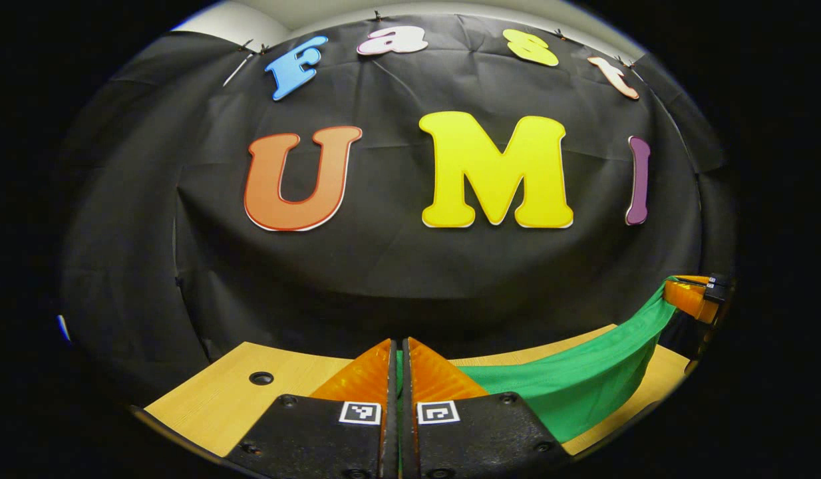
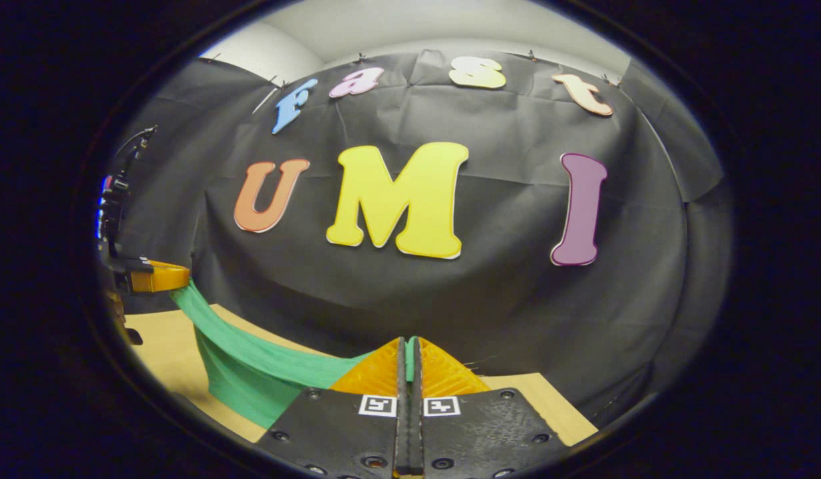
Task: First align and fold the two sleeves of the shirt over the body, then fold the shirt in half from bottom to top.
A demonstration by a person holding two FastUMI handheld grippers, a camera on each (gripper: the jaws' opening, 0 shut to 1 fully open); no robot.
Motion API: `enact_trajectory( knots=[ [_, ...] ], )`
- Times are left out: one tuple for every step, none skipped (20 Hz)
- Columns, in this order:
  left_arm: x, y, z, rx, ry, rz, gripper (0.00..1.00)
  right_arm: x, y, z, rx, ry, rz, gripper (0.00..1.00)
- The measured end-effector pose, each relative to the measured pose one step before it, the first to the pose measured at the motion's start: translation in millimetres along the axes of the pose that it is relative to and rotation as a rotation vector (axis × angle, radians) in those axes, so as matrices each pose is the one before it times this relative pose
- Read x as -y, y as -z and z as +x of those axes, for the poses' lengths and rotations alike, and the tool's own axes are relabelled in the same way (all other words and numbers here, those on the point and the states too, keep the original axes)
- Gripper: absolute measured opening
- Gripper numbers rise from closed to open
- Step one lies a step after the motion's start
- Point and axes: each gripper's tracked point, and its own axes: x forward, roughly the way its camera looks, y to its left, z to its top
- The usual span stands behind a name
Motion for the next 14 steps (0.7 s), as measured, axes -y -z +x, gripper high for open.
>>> enact_trajectory(
  knots=[
    [1.28,3.06,19.29,-0.01322,0.00264,-0.02337,0.07,0.62,2.91,16.46,-0.01361,0.00526,0.01026,0.00],
    [-2.06,4.42,17.29,-0.01132,-0.00303,-0.01326,0.07,3.72,4.52,19.62,-0.02283,0.01661,0.00999,0.00],
    [-2.26,7.99,16.41,-0.01951,-0.00816,-0.01152,0.08,1.66,7.30,17.80,-0.03098,0.00511,0.00108,0.00],
    [-1.57,8.03,17.02,-0.01563,-0.00332,-0.01835,0.08,2.04,8.62,17.83,-0.03283,0.00938,0.00280,0.00],
    [0.18,8.25,16.15,-0.02249,0.00609,-0.02312,0.07,0.56,8.50,17.36,-0.03495,0.00014,-0.00272,0.00],
    [-3.08,7.74,20.53,-0.01612,0.00532,-0.01763,0.08,0.70,9.66,16.83,-0.03707,0.00147,0.00040,0.00],
    [-0.29,8.85,15.62,-0.02550,0.01338,-0.01666,0.08,2.28,9.49,15.66,-0.03398,-0.00028,0.01433,0.00],
    [0.15,11.69,11.01,-0.04347,-0.00347,-0.02311,0.08,-1.68,8.91,13.17,-0.04045,-0.01246,0.02680,0.00],
    [1.77,12.01,9.30,-0.04025,0.00596,-0.00360,0.07,-0.58,8.90,14.64,-0.03843,-0.01048,0.02689,0.00],
    [2.37,14.90,10.03,-0.03032,0.00088,-0.00231,0.08,4.07,10.51,13.95,-0.02996,0.00917,0.01114,0.00],
    [-1.25,9.01,9.62,-0.01398,-0.00447,0.01955,0.08,2.69,8.12,12.63,-0.01516,0.00774,-0.00480,0.00],
    [1.40,7.87,5.86,-0.01639,-0.00050,0.01533,0.08,2.55,8.67,13.87,-0.00657,0.01197,-0.01975,0.00],
    [2.42,6.82,7.05,-0.01184,0.00265,0.00428,0.08,2.24,7.57,10.75,-0.00174,0.01322,-0.02796,0.00],
    [1.34,8.03,9.41,-0.00598,-0.00307,0.00662,0.08,-0.71,7.91,6.99,-0.00651,0.00594,-0.01941,0.00]
  ],
)
